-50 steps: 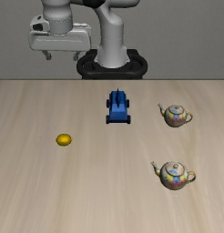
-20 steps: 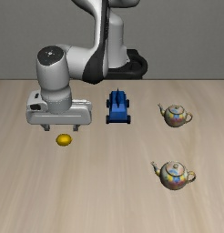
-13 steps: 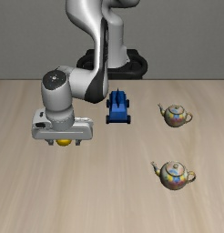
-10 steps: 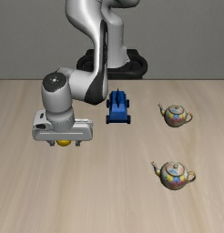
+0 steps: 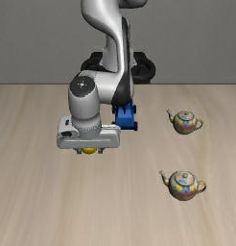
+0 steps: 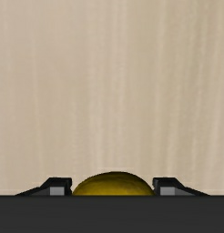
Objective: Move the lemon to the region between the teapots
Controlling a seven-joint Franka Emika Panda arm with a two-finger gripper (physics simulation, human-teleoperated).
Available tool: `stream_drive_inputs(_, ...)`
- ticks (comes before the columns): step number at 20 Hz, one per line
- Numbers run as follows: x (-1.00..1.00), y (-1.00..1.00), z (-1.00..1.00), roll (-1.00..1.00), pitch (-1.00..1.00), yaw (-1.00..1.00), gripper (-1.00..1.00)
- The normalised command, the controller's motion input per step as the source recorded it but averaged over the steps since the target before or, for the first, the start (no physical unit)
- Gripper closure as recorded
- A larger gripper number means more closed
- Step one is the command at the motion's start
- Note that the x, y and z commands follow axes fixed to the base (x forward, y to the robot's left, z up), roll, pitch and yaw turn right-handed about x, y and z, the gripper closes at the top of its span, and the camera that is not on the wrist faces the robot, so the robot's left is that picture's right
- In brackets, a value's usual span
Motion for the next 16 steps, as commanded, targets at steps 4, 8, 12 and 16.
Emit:
stream_drive_inputs(4,0.0,1.0,0.0,0.0,0.0,0.0,1.0)
stream_drive_inputs(8,0.0,1.0,0.0,0.0,0.0,0.0,1.0)
stream_drive_inputs(12,0.0,1.0,0.0,0.0,0.0,0.0,1.0)
stream_drive_inputs(16,0.0,1.0,0.0,0.0,0.0,0.0,1.0)
